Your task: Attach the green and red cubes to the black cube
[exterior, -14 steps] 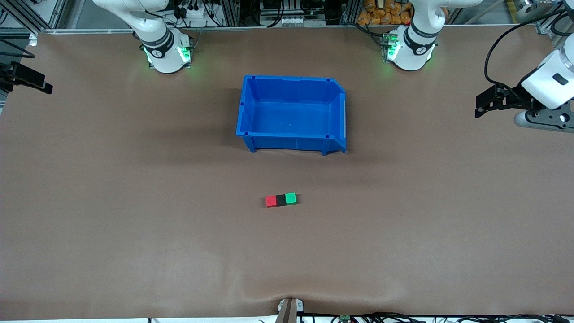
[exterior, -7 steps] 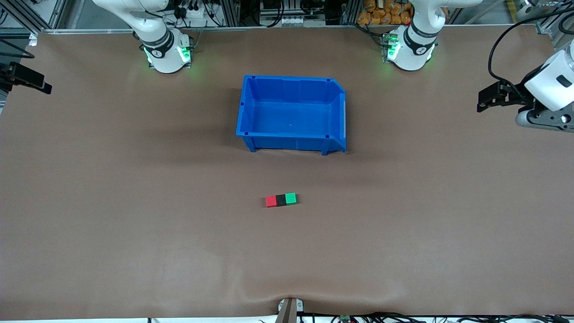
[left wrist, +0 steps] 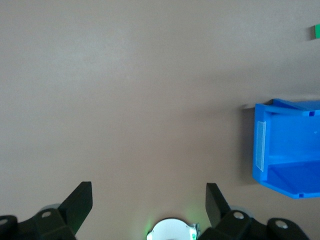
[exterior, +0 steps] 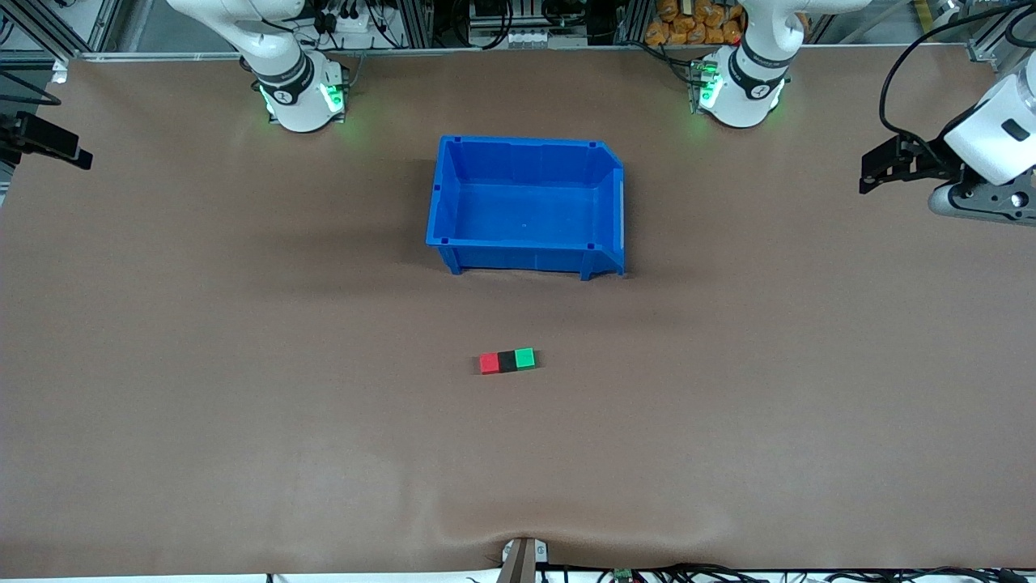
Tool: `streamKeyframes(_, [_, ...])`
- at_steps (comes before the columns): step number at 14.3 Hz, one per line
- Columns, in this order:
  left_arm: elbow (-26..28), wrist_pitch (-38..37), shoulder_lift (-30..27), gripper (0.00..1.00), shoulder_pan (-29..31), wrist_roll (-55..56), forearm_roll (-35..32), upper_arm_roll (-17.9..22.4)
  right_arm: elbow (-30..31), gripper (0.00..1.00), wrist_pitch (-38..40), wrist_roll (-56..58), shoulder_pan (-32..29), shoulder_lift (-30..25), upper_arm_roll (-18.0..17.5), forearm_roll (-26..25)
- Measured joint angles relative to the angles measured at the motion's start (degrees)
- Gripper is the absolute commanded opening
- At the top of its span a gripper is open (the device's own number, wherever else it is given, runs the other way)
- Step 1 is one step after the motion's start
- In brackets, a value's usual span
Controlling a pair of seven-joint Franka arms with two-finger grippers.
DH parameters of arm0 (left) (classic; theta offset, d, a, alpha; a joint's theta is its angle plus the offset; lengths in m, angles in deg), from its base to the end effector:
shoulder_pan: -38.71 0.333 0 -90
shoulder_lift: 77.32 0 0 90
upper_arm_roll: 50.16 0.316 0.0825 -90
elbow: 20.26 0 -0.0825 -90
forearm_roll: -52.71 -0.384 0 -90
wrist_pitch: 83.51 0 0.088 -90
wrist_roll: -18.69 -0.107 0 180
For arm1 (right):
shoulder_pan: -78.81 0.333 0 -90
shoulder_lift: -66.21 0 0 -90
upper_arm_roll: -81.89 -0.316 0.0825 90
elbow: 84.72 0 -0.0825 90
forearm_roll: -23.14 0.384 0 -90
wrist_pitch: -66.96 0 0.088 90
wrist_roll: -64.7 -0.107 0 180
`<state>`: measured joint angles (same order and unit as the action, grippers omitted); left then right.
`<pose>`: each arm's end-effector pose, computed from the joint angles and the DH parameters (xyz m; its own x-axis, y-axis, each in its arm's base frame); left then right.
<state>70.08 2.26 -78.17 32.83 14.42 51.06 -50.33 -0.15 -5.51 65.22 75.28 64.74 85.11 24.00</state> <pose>0.5392 -0.0539 0.6237 0.9820 -0.1768 -0.0668 -0.1787 -0.9836 -0.0239 0.5091 -0.0588 0.6576 0.9776 -0.1017 -0.1843 -0.1068 -0.9941 -0.0180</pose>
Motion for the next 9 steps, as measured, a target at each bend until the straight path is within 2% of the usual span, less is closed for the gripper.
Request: streamKeyframes(9, [1.3, 2.4, -0.3, 1.0, 0.0, 1.9, 0.0, 0.1, 0.0, 1.0, 0.0, 0.0, 0.0, 0.0, 0.1, 0.0])
